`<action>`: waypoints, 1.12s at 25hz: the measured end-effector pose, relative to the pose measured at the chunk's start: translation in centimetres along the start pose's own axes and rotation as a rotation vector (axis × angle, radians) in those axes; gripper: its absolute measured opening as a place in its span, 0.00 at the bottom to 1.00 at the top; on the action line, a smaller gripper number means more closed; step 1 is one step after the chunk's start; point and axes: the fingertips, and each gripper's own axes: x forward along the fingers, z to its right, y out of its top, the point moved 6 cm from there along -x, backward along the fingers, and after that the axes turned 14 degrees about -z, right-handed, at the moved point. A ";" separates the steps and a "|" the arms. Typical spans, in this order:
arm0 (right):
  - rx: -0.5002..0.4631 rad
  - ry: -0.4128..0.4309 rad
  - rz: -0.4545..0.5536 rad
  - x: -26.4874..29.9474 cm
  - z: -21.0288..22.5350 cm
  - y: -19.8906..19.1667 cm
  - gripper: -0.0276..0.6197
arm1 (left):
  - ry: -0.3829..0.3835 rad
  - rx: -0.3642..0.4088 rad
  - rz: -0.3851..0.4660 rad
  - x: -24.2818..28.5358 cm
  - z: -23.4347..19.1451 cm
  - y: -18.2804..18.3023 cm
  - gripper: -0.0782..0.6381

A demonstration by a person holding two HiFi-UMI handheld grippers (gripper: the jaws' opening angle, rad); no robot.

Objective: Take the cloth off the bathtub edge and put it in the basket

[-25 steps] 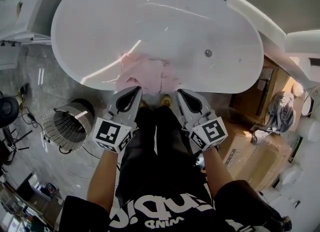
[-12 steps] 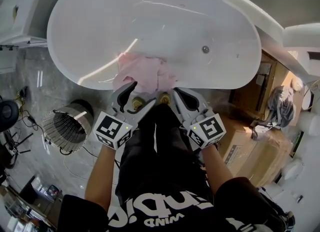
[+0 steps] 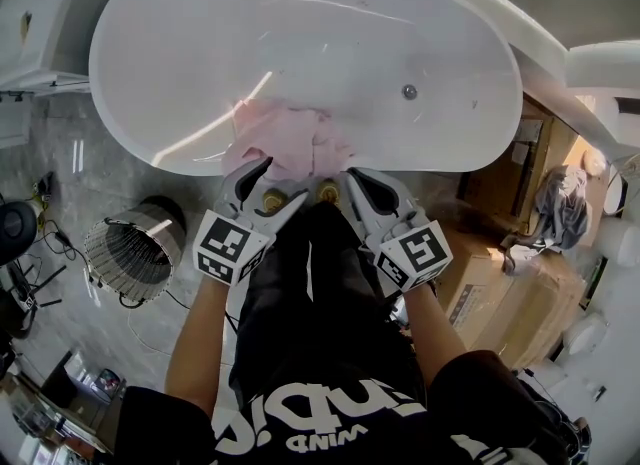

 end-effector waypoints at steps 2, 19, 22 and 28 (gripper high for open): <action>-0.001 0.000 -0.004 0.1 -0.1 0.1 0.05 | -0.003 0.031 -0.045 0.8 -0.2 -0.6 0.56; 0.023 0.005 -0.032 0.2 0.4 -1.1 0.05 | -0.002 0.214 -0.376 11.1 -2.8 -7.1 0.56; 0.039 0.005 -0.041 0.4 0.6 -2.0 0.05 | -0.022 0.231 -0.428 12.8 -3.3 -8.0 0.56; 0.044 0.001 -0.058 0.3 0.6 -2.4 0.05 | -0.027 0.281 -0.513 14.6 -3.5 -9.3 0.56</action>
